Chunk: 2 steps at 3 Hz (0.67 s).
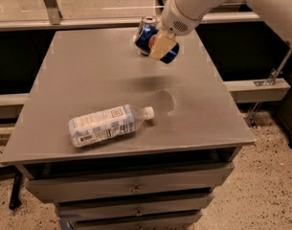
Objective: Knock pepsi can over
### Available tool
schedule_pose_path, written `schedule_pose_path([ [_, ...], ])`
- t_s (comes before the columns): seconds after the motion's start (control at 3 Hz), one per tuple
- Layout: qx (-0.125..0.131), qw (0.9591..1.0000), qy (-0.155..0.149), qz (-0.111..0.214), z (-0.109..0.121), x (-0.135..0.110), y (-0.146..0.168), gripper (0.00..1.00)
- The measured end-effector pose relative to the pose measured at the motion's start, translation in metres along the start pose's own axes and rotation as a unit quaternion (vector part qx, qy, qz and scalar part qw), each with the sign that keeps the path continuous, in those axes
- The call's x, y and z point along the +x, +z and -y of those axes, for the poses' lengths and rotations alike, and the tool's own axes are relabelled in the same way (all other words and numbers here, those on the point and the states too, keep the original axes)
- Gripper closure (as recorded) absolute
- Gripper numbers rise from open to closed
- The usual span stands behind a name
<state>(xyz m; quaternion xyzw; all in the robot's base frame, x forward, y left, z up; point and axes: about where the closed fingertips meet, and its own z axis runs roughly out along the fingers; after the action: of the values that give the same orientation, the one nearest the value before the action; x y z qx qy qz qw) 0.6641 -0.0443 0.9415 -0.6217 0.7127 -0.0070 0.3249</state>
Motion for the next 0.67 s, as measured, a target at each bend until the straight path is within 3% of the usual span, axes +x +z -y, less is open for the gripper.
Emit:
schedule_pose_path([
  [0.33,-0.085,0.992,-0.064,-0.068,-0.04,0.007,0.027,1.0],
  [0.67,-0.177,0.9704,-0.106,-0.126,-0.086,0.025,0.038,0.82],
])
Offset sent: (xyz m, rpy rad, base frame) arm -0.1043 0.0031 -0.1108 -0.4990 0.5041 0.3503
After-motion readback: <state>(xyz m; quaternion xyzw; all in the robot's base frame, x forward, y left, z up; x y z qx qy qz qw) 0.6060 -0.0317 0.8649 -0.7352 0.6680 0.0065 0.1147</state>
